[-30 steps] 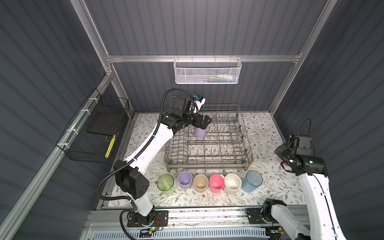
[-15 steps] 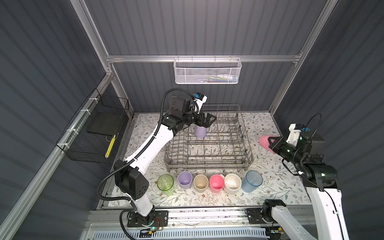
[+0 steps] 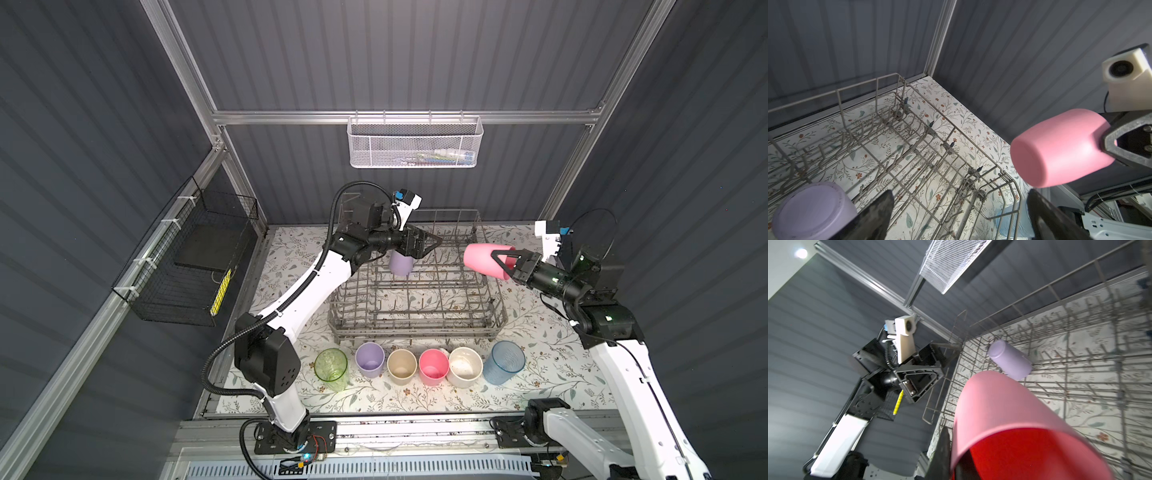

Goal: Load the cups into the dish rack
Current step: 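Bring the pink cup to the left gripper while the left gripper reaches its base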

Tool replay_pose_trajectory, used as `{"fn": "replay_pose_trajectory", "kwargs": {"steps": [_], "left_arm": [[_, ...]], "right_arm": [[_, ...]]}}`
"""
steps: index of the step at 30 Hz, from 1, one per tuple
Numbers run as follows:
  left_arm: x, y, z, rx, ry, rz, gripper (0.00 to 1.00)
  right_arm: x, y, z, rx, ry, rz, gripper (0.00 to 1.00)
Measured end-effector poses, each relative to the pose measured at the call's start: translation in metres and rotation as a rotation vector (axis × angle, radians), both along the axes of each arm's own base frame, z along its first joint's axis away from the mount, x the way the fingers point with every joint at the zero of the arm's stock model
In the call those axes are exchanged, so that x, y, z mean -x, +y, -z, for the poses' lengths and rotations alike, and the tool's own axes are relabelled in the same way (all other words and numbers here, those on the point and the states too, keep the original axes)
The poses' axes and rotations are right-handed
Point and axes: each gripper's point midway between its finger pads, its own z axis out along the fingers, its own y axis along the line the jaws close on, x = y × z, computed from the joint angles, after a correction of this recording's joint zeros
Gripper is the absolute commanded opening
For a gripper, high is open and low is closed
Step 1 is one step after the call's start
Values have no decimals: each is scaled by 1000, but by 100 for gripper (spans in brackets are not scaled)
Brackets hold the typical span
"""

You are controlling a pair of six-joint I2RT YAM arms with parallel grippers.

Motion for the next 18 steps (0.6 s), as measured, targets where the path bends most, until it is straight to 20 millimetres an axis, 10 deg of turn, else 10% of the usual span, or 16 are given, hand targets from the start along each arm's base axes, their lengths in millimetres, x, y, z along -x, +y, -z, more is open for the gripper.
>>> {"fn": "replay_pose_trajectory", "kwargs": {"steps": [18], "left_arm": [[28, -18, -17, 143, 12, 224, 100]], "right_arm": [[-43, 45, 7, -253, 9, -296, 0]]}}
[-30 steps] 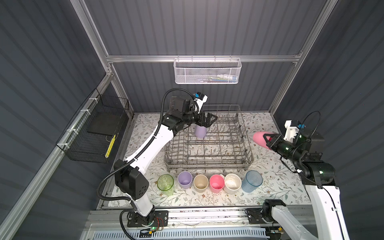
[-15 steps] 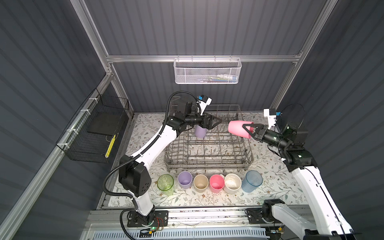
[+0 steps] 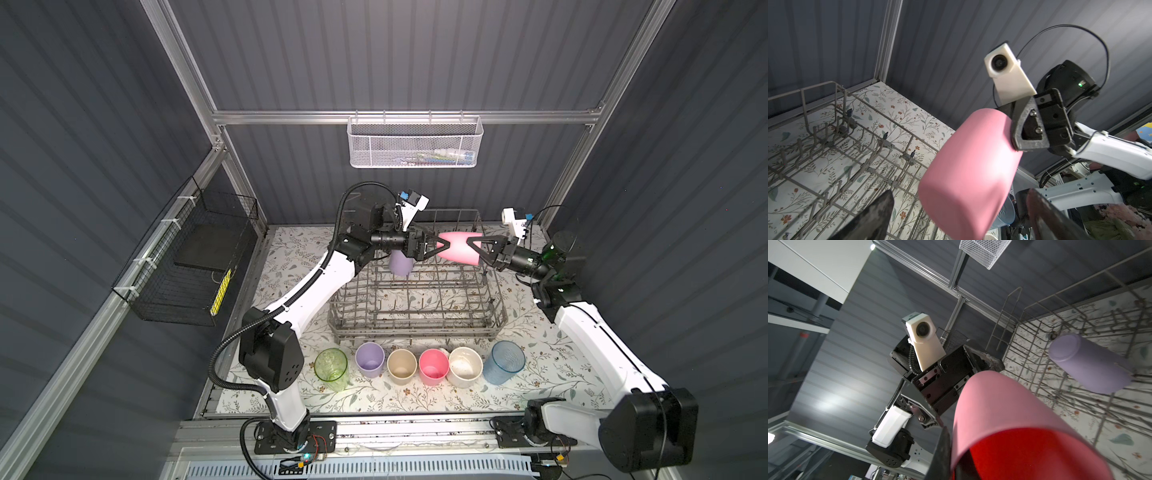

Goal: Load the cups into the dish rack
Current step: 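Bring the pink cup to the left gripper while the left gripper reaches its base, then close the left gripper on the pink cup's base held by the right gripper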

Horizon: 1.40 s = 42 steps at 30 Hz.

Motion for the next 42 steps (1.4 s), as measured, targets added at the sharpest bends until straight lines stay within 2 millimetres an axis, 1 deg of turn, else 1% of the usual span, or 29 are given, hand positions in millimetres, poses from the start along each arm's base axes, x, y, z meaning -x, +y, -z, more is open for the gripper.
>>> {"fn": "replay_pose_trajectory", "kwargs": {"steps": [3, 7, 12, 17, 19, 23, 27, 32, 38, 42], "left_arm": [[3, -1, 1, 7, 0, 22, 100], [8, -1, 3, 12, 5, 47, 96], [7, 0, 2, 16, 2, 51, 91], [7, 0, 2, 21, -6, 51, 88], [7, 0, 1, 23, -9, 54, 85], [8, -1, 0, 27, -14, 58, 83], [8, -1, 0, 27, -14, 58, 84], [7, 0, 0, 27, -23, 55, 86], [8, 0, 1, 26, -27, 57, 82], [8, 0, 1, 27, -27, 56, 84]], "right_arm": [[-5, 6, -4, -53, -4, -50, 0], [-11, 12, -10, -135, -15, -115, 0], [-11, 19, -9, -197, -3, -183, 0], [-3, 24, -12, -203, -18, -223, 0], [-1, 24, -13, -205, -20, -229, 0], [0, 24, -14, -203, -23, -235, 0], [2, 24, -11, -202, -22, -239, 0], [4, 25, -4, -193, -7, -248, 0], [5, 25, -1, -189, -1, -253, 0], [5, 25, -1, -187, -2, -254, 0]]}}
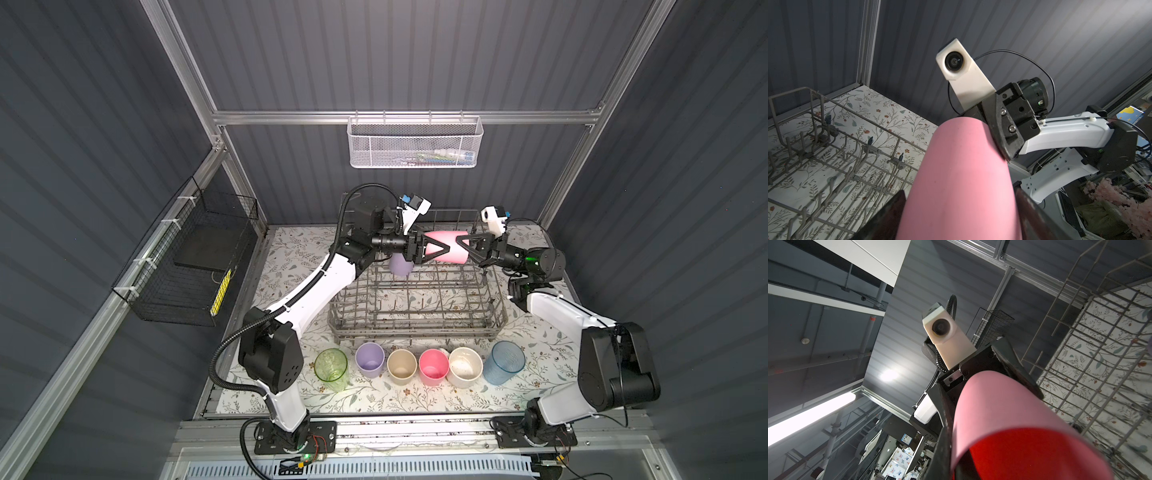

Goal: Load the cups into the dish rack
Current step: 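Close the left gripper on the pink cup's base held by the right gripper, then open the right gripper and draw it back while the left gripper holds the cup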

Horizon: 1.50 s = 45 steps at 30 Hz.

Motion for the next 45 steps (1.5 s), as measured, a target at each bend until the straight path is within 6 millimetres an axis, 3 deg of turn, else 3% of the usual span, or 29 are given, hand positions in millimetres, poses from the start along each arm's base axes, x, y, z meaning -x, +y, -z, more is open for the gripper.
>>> {"fn": "replay_pose_trajectory", "kwargs": {"steps": [5, 9, 21, 24, 37, 41, 45], "left_arm": [[0, 0, 3, -4, 5, 0, 87], [1, 0, 4, -5, 8, 4, 81], [5, 0, 5, -2, 25, 26, 48], [5, 0, 5, -2, 29, 27, 48], [5, 2, -1, 8, 5, 12, 48], [6, 2, -4, 11, -2, 8, 50], [1, 4, -2, -6, -4, -21, 51]], "right_arm": [[0, 0, 0, 0, 0, 0, 0], [0, 0, 1, 2, 2, 0, 0], [-1, 0, 2, 8, -14, 7, 0], [-1, 0, 2, 9, -14, 8, 0], [-3, -11, -1, 23, 4, 32, 32], [-1, -22, -6, 31, -12, 61, 37], [-2, -49, -4, 51, -1, 143, 39]]}}
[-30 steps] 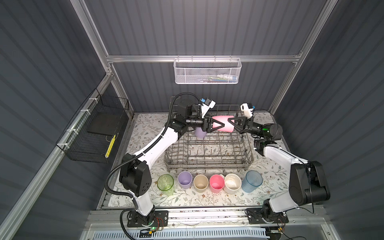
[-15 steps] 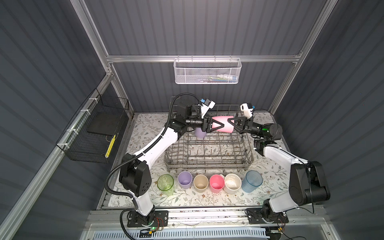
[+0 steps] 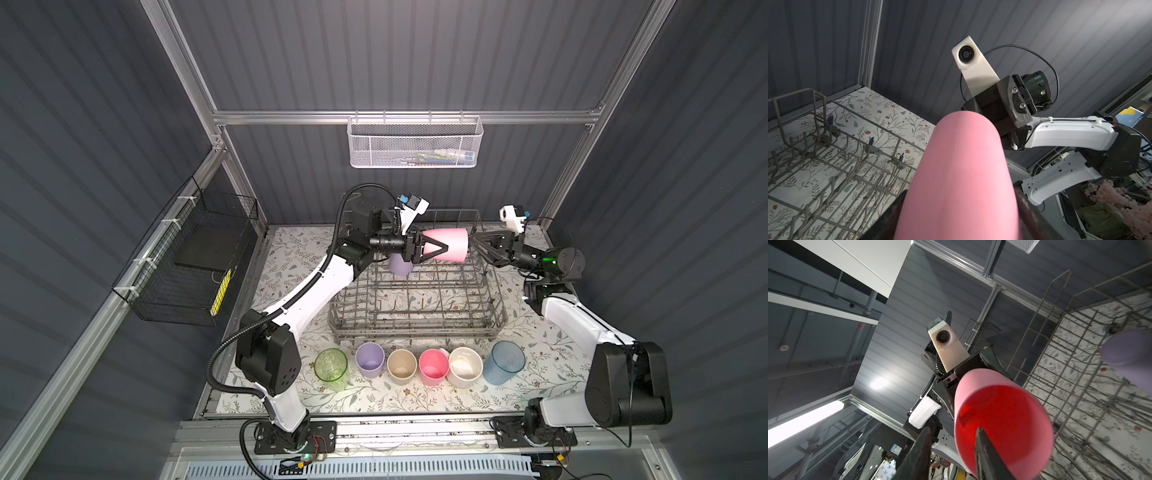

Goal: Load the cups into the dish rack
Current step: 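Open the right gripper and draw it back while the left gripper holds the cup, then turn the pink cup upside down and lower it beside the lavender cup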

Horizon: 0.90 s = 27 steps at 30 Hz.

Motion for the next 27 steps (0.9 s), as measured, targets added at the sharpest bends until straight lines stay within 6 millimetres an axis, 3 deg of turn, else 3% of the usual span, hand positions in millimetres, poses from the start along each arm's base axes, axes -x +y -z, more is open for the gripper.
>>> {"fn": "replay_pose_trajectory", "kwargs": {"steps": [5, 10, 14, 18, 23, 27], "left_arm": [[-16, 2, -8, -56, -20, -80, 51], [-44, -2, -11, -136, -55, -174, 50], [-72, -13, 11, -269, -69, -254, 50], [-88, -29, 48, -412, -66, -292, 50], [-93, -36, 93, -580, -74, -327, 51], [-93, -31, 115, -672, -79, -344, 52]], "right_arm": [[0, -38, 7, 62, 19, 142, 41], [-3, -62, 13, 220, 47, 363, 43], [2, -87, 8, 413, 29, 581, 44], [10, -107, 34, 550, 89, 682, 44], [12, -127, 69, 630, 185, 747, 45], [14, -135, 78, 650, 216, 772, 45]]}}
